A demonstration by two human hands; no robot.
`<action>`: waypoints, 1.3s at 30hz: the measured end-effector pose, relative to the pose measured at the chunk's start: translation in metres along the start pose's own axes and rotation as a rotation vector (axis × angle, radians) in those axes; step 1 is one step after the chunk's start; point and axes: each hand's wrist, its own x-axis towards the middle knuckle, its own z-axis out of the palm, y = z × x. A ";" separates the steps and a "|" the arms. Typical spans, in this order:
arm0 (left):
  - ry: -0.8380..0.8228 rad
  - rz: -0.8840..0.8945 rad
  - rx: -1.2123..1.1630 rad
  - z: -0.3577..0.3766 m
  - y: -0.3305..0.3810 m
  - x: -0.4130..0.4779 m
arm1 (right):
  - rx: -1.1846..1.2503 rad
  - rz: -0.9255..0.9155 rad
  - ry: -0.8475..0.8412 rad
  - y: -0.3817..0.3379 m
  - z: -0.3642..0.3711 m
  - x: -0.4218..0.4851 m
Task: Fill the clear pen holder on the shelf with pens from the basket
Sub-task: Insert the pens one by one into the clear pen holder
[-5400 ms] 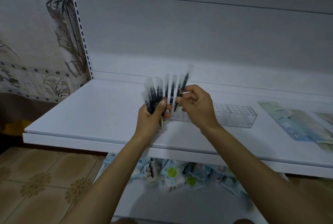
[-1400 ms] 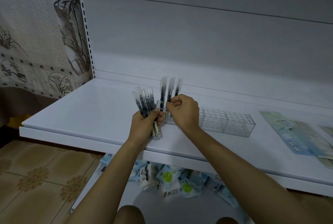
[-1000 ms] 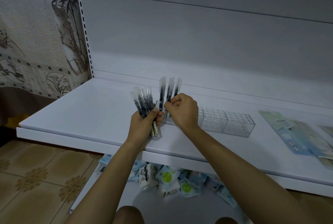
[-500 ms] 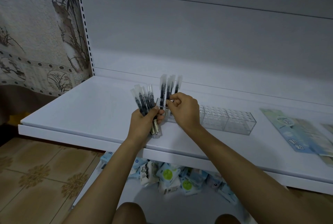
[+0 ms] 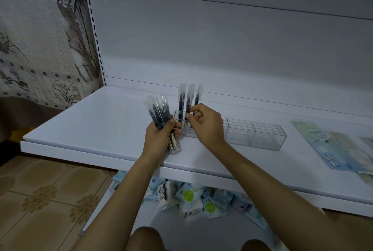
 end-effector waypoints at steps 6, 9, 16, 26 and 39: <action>0.015 0.005 0.027 0.000 -0.001 0.001 | 0.030 0.011 0.018 0.000 0.000 0.001; 0.046 0.020 0.043 -0.001 -0.001 0.001 | 0.069 0.004 0.057 0.000 -0.001 -0.001; -0.034 0.050 0.073 -0.002 0.003 -0.005 | 0.204 0.014 0.185 -0.010 -0.010 -0.004; -0.186 0.146 0.246 -0.005 0.003 -0.007 | 0.358 0.030 -0.102 -0.034 -0.006 -0.014; -0.266 0.178 0.371 0.000 0.002 -0.009 | 0.364 0.098 -0.122 -0.021 -0.013 -0.022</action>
